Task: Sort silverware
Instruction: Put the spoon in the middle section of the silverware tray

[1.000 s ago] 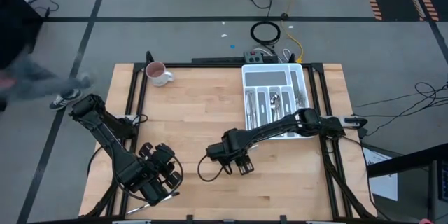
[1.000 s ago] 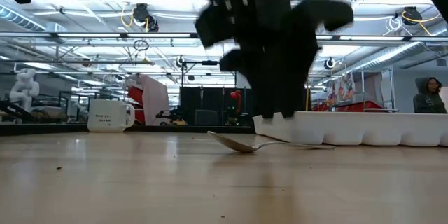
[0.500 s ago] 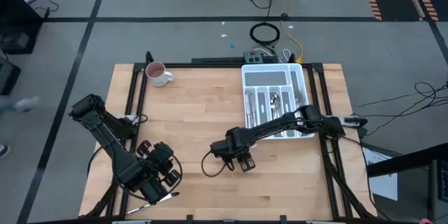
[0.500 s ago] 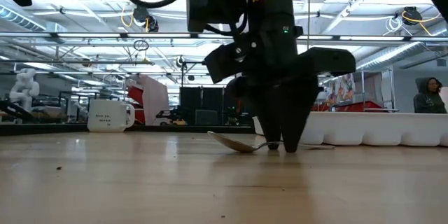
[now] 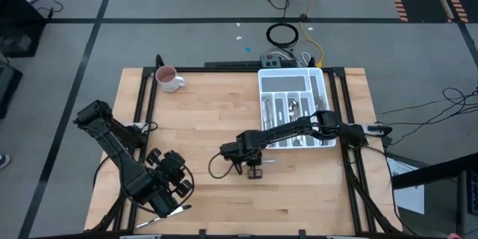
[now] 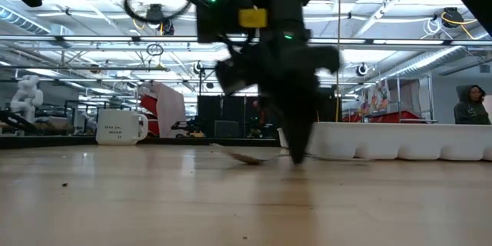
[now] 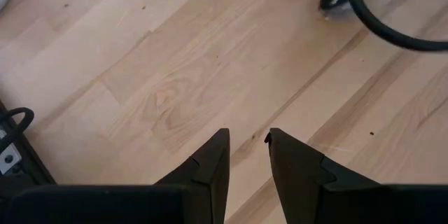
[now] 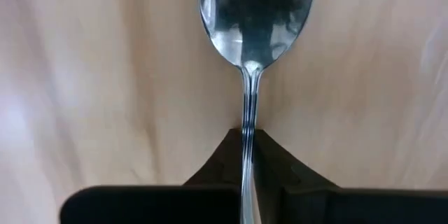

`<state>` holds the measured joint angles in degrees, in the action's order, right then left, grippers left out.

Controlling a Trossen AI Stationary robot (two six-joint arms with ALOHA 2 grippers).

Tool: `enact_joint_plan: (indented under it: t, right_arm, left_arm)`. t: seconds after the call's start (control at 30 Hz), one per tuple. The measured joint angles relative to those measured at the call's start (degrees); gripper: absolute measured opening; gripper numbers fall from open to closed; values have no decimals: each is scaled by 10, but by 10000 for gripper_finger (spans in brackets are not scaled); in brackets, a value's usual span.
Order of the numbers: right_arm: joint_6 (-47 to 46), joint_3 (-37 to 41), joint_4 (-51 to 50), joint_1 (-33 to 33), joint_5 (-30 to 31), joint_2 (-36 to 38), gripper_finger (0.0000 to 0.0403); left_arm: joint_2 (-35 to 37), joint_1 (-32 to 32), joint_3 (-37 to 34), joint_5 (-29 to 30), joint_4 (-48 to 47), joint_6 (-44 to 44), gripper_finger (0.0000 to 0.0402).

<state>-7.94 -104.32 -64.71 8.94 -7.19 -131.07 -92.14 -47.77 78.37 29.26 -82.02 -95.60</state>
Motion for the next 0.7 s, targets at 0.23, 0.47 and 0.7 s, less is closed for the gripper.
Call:
enact_joint_plan:
  t: [0.23,0.47,0.7]
  right_arm:
    - [-99,-92,-2,-9,-9,2,1]
    - [-160,-176,-69,-45,-21,3,0]
    - [-174,-269,-148,-99,22,5,0]
  left_arm:
    - [0,0,0,1,0,-1,107]
    - [0,0,0,1,3,-1,107]
    - [0,0,0,1,6,-1,107]
